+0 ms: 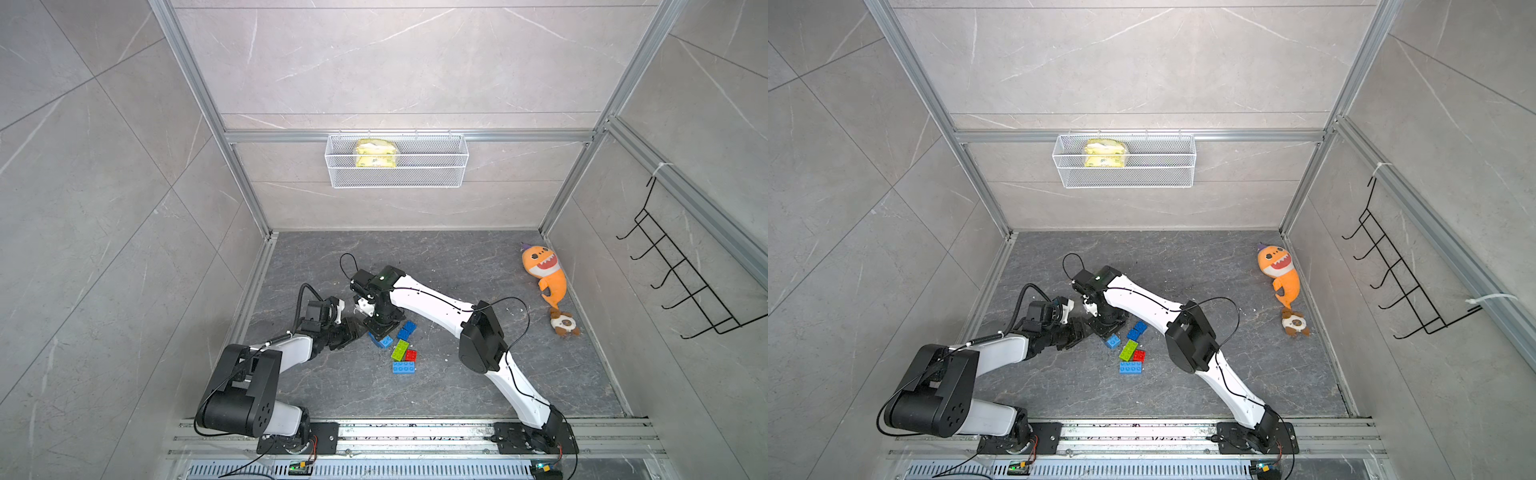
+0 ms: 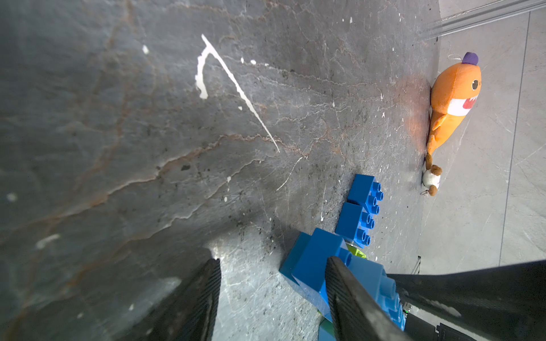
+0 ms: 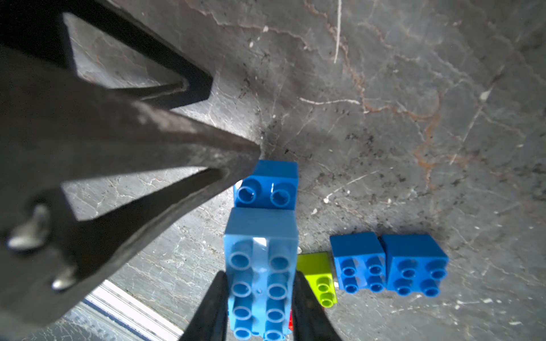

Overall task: Assemble a heart with lego
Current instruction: Assemble the lego brick with the lego brick.

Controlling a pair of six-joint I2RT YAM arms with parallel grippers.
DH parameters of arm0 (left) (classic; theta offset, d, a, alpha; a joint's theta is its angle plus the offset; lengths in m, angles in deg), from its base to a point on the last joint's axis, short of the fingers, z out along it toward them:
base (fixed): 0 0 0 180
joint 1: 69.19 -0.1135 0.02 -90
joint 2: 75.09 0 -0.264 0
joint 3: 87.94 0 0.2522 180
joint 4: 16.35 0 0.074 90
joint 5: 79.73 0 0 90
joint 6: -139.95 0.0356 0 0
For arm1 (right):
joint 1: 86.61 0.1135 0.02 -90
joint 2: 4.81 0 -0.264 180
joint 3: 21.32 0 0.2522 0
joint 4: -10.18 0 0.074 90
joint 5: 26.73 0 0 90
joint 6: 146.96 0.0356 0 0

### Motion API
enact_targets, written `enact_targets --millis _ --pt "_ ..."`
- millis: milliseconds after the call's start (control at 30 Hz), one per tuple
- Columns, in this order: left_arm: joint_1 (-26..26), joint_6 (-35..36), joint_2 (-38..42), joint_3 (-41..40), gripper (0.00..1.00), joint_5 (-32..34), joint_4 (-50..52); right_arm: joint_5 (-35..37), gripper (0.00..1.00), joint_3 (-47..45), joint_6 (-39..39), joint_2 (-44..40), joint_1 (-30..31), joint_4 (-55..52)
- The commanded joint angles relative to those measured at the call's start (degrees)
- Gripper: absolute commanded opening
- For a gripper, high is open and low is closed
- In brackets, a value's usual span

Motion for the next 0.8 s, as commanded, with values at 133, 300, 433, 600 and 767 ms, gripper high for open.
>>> enact_targets --millis 133,300,433,600,767 --pt "0.24 -0.27 2.06 -1.28 0.61 0.85 -0.25 0.93 0.31 0.93 -0.34 8.63 0.63 -3.49" --pt "0.27 -0.45 2.49 -1.39 0.61 0.91 -0.26 1.66 0.31 5.27 -0.21 9.43 0.63 -5.69" --pt "0.29 -0.48 3.56 -1.17 0.61 1.15 0.51 2.63 0.35 10.98 -0.08 9.77 0.98 -8.21" --pt "0.29 -0.06 6.46 -0.82 0.61 2.65 3.24 2.37 0.47 12.11 0.86 5.65 1.33 -5.71" --pt "0.29 0.31 9.12 -0.68 0.61 4.19 5.84 2.62 0.56 10.2 1.34 0.82 1.33 -1.97"
